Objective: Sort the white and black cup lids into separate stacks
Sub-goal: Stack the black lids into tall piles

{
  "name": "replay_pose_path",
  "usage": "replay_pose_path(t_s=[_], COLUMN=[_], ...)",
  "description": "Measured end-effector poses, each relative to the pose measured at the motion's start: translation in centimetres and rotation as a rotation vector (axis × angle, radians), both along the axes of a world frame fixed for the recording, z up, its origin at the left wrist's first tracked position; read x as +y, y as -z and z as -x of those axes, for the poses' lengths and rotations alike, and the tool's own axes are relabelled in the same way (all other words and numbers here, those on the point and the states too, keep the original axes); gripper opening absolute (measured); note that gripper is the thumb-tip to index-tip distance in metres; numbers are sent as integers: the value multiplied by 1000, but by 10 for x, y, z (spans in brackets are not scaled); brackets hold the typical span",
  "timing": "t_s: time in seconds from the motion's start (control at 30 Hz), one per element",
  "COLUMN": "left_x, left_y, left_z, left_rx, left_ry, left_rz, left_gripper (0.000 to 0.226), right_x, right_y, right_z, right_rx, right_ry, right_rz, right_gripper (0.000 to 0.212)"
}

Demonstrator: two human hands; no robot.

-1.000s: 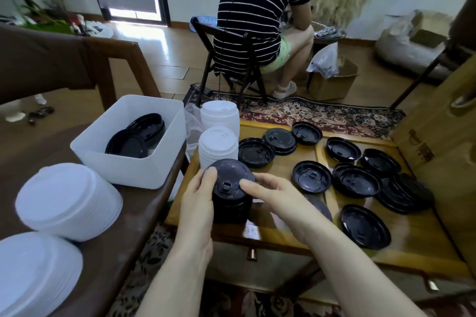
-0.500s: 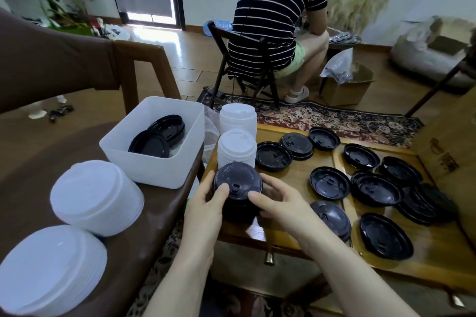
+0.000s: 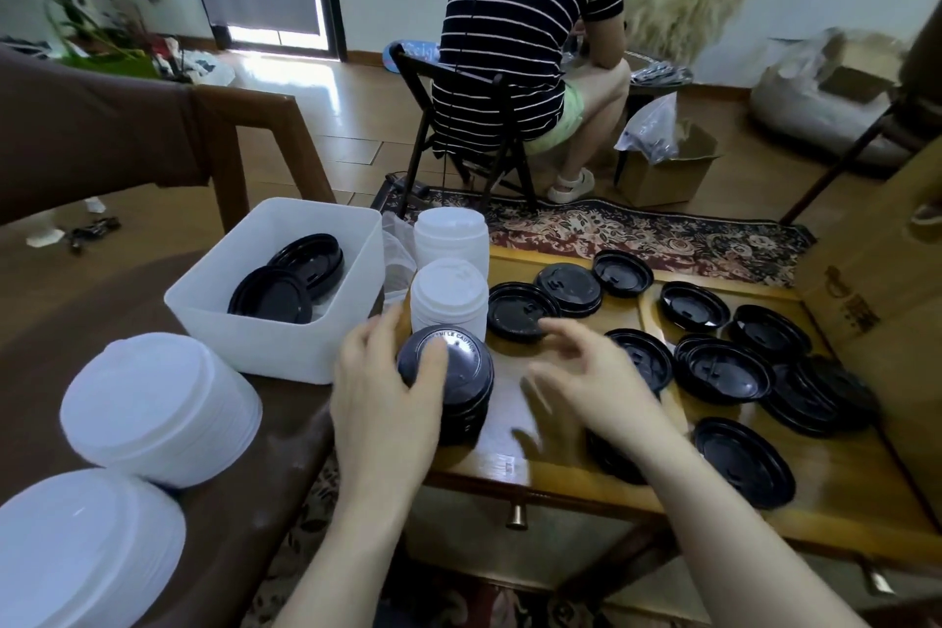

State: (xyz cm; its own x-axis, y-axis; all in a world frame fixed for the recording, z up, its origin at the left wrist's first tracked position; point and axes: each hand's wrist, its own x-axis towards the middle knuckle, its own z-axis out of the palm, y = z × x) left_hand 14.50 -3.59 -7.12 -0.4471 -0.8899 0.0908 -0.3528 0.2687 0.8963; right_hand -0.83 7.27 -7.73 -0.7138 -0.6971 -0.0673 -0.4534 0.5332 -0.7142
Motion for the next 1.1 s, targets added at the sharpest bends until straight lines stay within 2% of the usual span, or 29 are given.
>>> replay_pose_path(t_s=[0.07, 0.13, 0.2, 0.27, 0.33, 0.43, 0.47, 0.53, 0.63, 0.73, 0.83, 0.93, 1.1], left_x=[14, 29, 42, 53, 57, 57, 57, 57, 55, 53, 57, 60, 61], left_y=[-16, -24, -19, -5, 10, 25, 28, 30, 28, 28, 27, 25, 26], left_z=[11, 30, 52, 70, 77, 80, 82, 85, 86, 91, 99, 101, 102], left_rx=[117, 167, 158, 106, 62, 4, -10, -24, -5, 147, 316, 493, 569], left_ry=[81, 200, 325, 370, 338, 319, 324, 331, 331, 320, 330, 374, 262], left_rz=[48, 9, -42, -88, -107, -113, -108, -78, -108, -324, -651, -911, -1064], left_gripper=[35, 22, 26, 32, 38, 47, 51, 58, 64, 68, 65, 45, 39], right_x=[-1, -10, -19, -24, -19, 0, 7, 21, 39, 51, 58, 63, 66], right_y=[3, 13, 23, 28, 31, 32, 30, 20, -4, -13, -13, -10, -15], right_z=[20, 37, 47, 51, 53, 58, 62, 69, 73, 69, 65, 63, 63], right_rx=[248, 429, 583, 657, 712, 748, 709, 515, -17, -462, -715, -830, -685], right_ry=[22, -40, -165, -259, -267, -245, -223, -134, 6, 150, 184, 161, 146], right_rz=[-45, -113, -270, -395, -371, -232, -190, -49, 277, 527, 487, 448, 370], right_gripper=[47, 46, 43, 39, 34, 15, 10, 14, 13, 13, 15, 15, 13])
